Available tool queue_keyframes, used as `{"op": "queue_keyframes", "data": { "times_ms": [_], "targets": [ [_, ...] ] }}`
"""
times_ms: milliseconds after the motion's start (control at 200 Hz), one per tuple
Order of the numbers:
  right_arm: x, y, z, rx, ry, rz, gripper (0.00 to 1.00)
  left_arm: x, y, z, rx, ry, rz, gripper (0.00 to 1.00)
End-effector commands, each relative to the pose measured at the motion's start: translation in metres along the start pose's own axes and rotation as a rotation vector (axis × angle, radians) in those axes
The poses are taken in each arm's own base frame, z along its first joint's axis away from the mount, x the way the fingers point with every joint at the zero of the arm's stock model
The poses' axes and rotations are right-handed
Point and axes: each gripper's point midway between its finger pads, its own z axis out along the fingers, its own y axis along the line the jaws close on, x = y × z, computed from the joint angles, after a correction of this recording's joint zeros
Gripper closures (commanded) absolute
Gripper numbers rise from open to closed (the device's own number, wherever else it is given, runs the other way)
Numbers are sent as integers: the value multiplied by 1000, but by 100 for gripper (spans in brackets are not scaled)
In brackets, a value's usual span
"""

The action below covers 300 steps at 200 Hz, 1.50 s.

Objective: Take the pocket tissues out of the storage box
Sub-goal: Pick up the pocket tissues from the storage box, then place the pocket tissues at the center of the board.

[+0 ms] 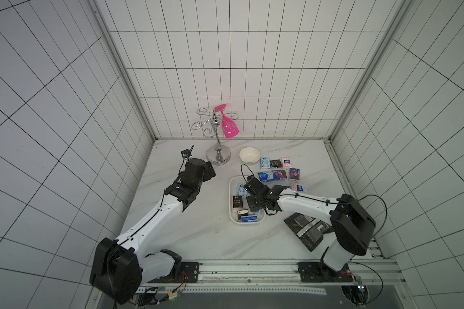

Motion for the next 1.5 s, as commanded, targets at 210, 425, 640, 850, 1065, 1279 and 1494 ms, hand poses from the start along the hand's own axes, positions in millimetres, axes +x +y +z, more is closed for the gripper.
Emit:
{"op": "queue_keyframes", "data": {
  "times_ms": [210, 425, 640, 850, 1065, 1279, 1494],
  "targets": [
    [11, -1, 10, 17, 45, 7, 66, -1, 2, -2, -6, -10, -1, 2],
    [-22, -3, -29, 9, -80, 8, 71, -1, 1, -1, -2, -8, -4, 2],
    [-66, -18, -74, 40, -205, -14, 71, -2, -1, -1, 2, -8, -3, 2],
    [-111, -115, -100, 177, -293, 127, 71, -3, 1, -4, -4, -10, 4, 2],
    [-105, -241, -86, 353, -246, 368, 71, -2, -3, -3, 12, -3, 2, 2],
    [-86, -322, -44, 418, -141, 531, 72, -2, -6, -4, 18, 0, 7, 2],
    [-74, -357, -17, 388, -107, 618, 72, -4, -5, -6, 10, -10, 20, 2]
  ]
}}
